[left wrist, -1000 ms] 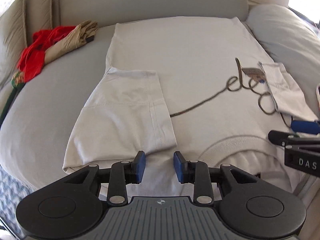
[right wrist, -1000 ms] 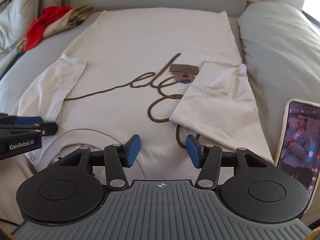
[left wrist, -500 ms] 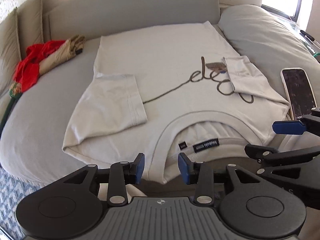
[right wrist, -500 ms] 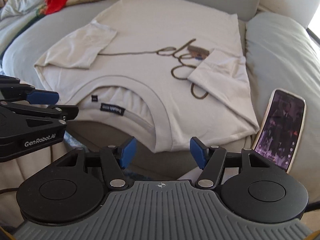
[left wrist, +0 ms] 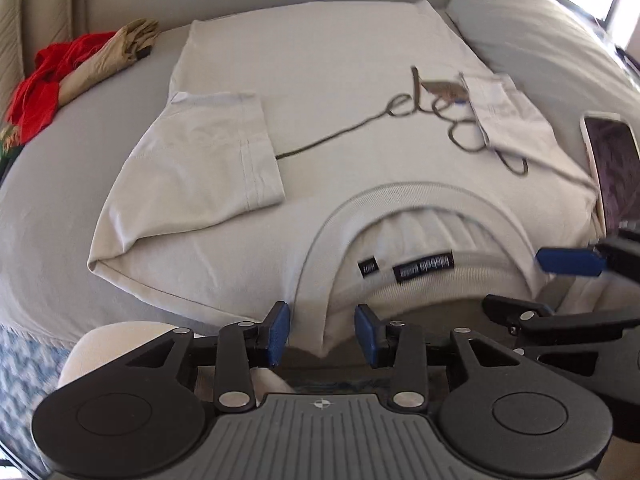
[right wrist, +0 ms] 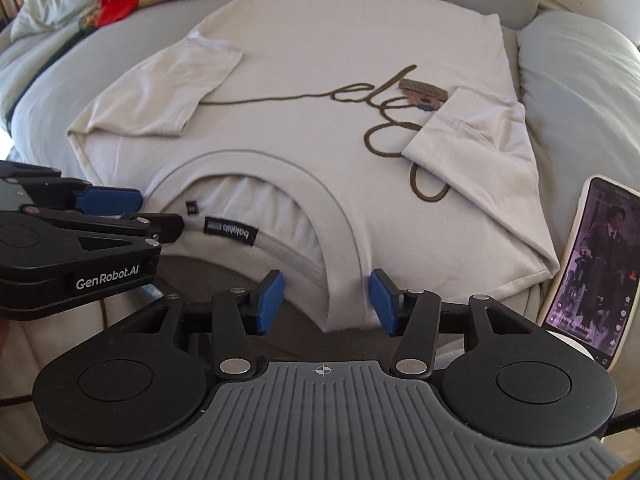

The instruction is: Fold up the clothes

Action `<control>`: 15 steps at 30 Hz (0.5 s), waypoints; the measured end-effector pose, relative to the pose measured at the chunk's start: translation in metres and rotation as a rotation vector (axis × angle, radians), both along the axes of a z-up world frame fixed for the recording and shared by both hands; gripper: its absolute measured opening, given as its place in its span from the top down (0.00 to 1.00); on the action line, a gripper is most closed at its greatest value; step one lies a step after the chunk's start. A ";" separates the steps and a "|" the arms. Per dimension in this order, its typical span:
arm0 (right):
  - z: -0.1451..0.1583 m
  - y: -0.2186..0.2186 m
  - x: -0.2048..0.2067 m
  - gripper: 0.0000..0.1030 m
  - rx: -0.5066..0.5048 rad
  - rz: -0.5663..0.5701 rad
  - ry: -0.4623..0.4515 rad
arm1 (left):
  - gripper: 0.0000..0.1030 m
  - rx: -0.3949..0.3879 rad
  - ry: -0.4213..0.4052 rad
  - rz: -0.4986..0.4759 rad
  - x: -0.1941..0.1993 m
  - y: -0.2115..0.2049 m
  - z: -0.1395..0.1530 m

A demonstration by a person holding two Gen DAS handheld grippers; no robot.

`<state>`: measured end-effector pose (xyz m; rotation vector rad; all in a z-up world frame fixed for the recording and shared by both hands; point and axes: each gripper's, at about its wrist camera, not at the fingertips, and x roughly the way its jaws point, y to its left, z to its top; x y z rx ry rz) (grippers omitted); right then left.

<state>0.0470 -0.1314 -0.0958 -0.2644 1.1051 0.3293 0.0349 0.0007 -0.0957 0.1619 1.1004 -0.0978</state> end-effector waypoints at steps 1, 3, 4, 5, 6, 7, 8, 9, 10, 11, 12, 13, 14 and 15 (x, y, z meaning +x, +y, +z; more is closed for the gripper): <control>0.001 0.002 -0.003 0.42 -0.022 0.012 0.015 | 0.64 -0.011 0.010 -0.008 -0.004 -0.001 0.003; 0.008 -0.003 -0.008 0.37 0.017 0.016 0.033 | 0.62 -0.034 0.025 -0.020 -0.013 -0.001 0.009; 0.012 -0.006 -0.011 0.36 0.044 0.015 0.041 | 0.61 -0.052 0.009 -0.009 -0.015 0.002 0.014; 0.017 -0.009 -0.012 0.35 0.066 0.008 0.036 | 0.60 -0.065 -0.008 0.001 -0.018 0.005 0.019; 0.023 -0.012 -0.014 0.33 0.085 -0.002 0.025 | 0.60 -0.057 -0.032 0.012 -0.019 0.009 0.024; 0.028 -0.013 -0.016 0.29 0.093 -0.008 0.004 | 0.59 -0.049 -0.050 0.026 -0.019 0.011 0.029; 0.034 -0.014 -0.017 0.28 0.090 -0.010 -0.018 | 0.58 -0.043 -0.066 0.040 -0.019 0.014 0.033; 0.039 -0.014 -0.019 0.28 0.087 -0.008 -0.037 | 0.58 -0.050 -0.077 0.053 -0.018 0.018 0.037; 0.043 -0.014 -0.020 0.28 0.091 -0.006 -0.051 | 0.58 -0.057 -0.087 0.066 -0.018 0.021 0.041; 0.048 -0.013 -0.021 0.27 0.099 -0.004 -0.063 | 0.58 -0.066 -0.093 0.078 -0.018 0.024 0.044; 0.051 -0.013 -0.022 0.27 0.110 -0.004 -0.072 | 0.58 -0.072 -0.099 0.085 -0.018 0.026 0.046; 0.055 -0.013 -0.022 0.25 0.125 -0.007 -0.082 | 0.57 -0.073 -0.108 0.091 -0.018 0.028 0.048; 0.059 -0.014 -0.023 0.24 0.138 -0.009 -0.094 | 0.57 -0.072 -0.116 0.095 -0.019 0.030 0.050; 0.063 -0.014 -0.023 0.23 0.147 -0.011 -0.107 | 0.56 -0.071 -0.125 0.099 -0.019 0.031 0.052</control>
